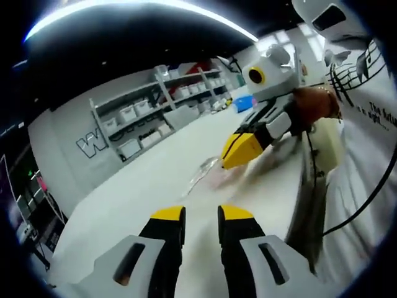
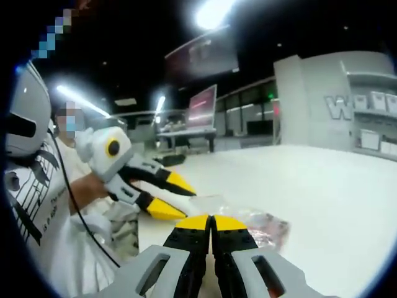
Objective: Open the resealable bag by pulling the two sides of the seal apart until the entire bag opening is separated and visibly accessible.
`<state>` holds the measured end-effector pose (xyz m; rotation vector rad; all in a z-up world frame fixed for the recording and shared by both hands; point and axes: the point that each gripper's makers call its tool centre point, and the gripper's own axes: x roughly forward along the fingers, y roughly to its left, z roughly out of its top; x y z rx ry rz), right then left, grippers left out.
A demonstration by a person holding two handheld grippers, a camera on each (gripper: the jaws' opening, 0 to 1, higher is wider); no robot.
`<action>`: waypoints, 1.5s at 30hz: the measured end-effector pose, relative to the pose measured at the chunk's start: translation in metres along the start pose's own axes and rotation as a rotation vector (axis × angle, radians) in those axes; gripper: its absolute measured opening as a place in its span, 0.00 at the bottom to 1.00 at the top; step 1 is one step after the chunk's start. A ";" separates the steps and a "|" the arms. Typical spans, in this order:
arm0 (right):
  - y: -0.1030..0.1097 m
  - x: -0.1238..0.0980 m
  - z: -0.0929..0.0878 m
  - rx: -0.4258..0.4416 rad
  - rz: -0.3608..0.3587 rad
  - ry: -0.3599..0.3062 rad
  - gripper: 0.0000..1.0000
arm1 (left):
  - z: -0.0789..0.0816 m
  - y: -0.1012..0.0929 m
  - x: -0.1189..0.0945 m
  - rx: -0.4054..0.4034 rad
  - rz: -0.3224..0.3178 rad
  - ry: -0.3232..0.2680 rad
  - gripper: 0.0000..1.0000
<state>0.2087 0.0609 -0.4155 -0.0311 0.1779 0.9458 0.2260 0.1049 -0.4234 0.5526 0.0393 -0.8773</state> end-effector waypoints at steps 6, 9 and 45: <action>0.001 0.000 0.000 0.011 0.001 -0.006 0.00 | 0.014 0.004 0.001 0.063 -0.002 -0.050 0.18; 0.001 0.000 0.000 0.016 0.002 -0.008 0.00 | 0.017 0.001 0.002 0.140 -0.020 -0.054 0.17; -0.006 -0.001 0.004 0.050 0.009 -0.017 0.00 | 0.005 -0.001 0.020 0.471 -0.022 0.072 0.05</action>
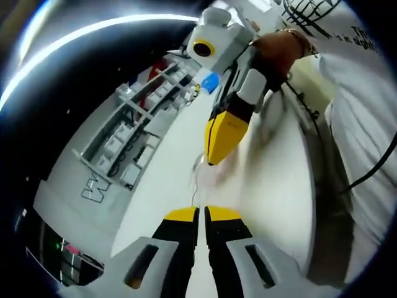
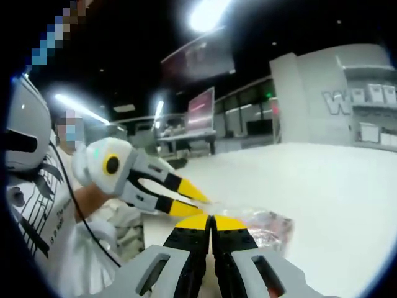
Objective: Open the resealable bag by pulling the two sides of the seal apart until the entire bag opening is separated and visibly accessible.
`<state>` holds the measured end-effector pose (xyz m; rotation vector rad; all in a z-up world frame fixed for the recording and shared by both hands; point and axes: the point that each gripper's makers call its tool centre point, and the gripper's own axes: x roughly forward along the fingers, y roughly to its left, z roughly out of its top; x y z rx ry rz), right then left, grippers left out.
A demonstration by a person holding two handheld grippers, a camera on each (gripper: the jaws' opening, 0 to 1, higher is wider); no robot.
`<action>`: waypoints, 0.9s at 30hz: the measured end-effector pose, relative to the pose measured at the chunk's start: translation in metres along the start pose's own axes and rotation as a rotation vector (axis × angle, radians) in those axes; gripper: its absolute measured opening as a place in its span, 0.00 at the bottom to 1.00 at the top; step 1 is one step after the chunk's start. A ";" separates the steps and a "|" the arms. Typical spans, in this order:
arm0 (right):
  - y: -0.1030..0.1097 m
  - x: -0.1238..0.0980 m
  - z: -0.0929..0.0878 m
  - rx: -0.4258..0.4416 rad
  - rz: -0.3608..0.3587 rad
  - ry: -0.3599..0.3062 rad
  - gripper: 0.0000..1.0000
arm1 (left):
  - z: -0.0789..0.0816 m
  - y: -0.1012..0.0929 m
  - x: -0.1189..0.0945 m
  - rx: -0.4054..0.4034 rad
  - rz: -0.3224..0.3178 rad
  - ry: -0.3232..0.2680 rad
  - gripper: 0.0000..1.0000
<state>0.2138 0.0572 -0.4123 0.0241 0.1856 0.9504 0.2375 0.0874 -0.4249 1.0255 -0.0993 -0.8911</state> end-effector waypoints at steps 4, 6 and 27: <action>0.000 0.000 0.000 0.003 0.000 0.001 0.00 | -0.002 0.001 0.000 0.006 0.014 0.006 0.03; 0.000 -0.001 -0.001 0.003 0.000 0.003 0.00 | -0.003 0.002 0.001 0.004 0.022 0.006 0.02; -0.007 -0.022 0.055 0.279 0.080 -0.229 0.08 | 0.005 0.009 -0.004 0.057 0.088 -0.052 0.01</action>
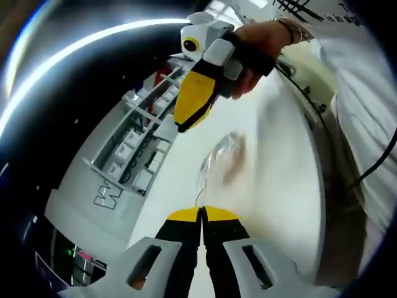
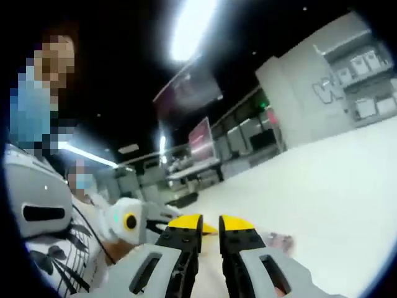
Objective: Open the resealable bag by pulling the two sides of the seal apart until the entire bag opening is separated and visibly accessible.
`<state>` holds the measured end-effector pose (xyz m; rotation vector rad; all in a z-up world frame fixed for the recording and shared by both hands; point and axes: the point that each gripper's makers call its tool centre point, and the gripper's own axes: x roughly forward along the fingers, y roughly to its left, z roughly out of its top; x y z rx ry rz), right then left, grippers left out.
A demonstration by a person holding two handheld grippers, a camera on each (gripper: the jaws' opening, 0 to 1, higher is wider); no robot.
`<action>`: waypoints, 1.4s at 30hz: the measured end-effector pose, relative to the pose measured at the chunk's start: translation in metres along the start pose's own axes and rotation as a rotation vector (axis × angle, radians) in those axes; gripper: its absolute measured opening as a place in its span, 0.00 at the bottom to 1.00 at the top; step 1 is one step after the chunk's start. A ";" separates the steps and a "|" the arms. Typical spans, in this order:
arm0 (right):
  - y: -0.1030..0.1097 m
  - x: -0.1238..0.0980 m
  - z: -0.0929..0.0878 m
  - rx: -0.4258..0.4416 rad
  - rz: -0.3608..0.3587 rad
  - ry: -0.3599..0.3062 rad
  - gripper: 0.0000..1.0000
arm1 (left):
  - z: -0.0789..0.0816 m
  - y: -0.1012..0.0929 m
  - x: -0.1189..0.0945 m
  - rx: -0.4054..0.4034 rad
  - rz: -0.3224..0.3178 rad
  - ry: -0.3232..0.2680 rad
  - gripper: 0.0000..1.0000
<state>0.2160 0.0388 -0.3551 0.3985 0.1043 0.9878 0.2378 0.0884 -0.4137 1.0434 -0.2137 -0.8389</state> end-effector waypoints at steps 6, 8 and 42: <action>-0.002 0.007 -0.006 -0.050 -0.009 0.027 0.09 | 0.011 0.004 -0.002 0.026 0.020 -0.035 0.01; -0.003 0.009 -0.007 -0.062 -0.021 0.041 0.05 | 0.014 0.004 -0.002 0.025 0.020 -0.044 0.01; 0.000 0.023 -0.048 0.035 -0.057 0.281 0.02 | 0.031 0.005 0.004 0.052 0.017 -0.132 0.01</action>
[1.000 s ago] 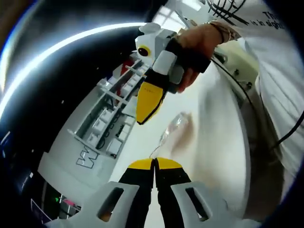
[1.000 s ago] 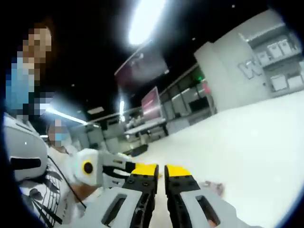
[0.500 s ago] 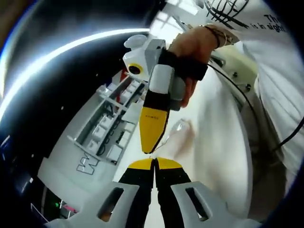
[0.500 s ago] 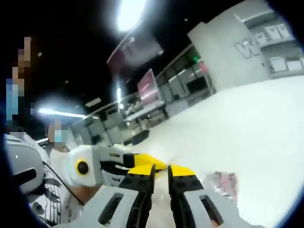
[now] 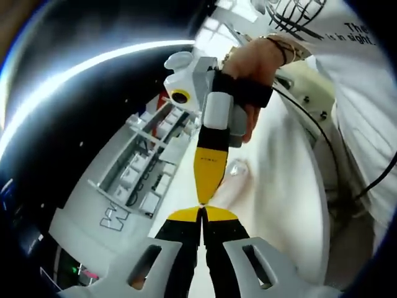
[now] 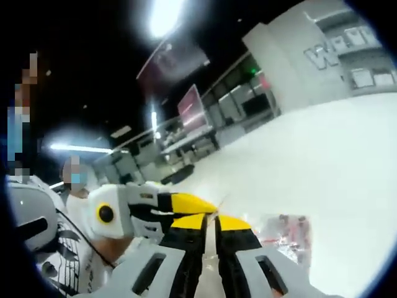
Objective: Open the resealable bag by pulling the two sides of the seal apart until the entire bag opening is separated and visibly accessible.
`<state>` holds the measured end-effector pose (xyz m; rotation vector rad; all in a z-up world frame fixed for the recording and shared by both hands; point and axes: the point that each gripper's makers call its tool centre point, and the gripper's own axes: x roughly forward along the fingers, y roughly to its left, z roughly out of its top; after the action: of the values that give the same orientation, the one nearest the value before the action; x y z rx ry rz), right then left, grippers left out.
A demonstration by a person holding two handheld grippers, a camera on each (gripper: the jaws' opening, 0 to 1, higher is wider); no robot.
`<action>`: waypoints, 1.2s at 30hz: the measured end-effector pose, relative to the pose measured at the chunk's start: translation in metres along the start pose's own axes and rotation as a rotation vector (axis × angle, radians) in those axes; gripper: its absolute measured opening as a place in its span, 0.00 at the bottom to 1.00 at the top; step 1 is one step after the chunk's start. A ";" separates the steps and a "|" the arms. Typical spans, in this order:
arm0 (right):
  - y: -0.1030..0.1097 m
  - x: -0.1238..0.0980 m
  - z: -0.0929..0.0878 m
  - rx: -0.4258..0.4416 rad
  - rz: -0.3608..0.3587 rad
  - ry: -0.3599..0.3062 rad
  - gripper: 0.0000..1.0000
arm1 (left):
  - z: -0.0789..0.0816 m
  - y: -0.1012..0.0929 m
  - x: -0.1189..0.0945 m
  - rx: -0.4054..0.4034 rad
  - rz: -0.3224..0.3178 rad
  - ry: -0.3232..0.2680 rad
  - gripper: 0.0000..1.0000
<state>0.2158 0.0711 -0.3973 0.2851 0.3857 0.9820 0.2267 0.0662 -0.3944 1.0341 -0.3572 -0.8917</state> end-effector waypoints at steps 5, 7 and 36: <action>-0.005 -0.001 0.001 -0.157 -0.047 0.029 0.00 | -0.002 -0.003 0.000 -0.005 -0.011 0.007 0.01; -0.002 0.000 0.001 -0.171 -0.046 0.027 0.00 | -0.002 -0.003 0.001 -0.005 -0.012 0.006 0.01; -0.005 -0.001 0.005 0.081 0.024 -0.033 0.03 | 0.000 -0.002 0.002 0.015 -0.016 -0.003 0.01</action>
<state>0.2214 0.0675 -0.3942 0.3794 0.3936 0.9853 0.2271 0.0645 -0.3965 1.0516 -0.3587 -0.9064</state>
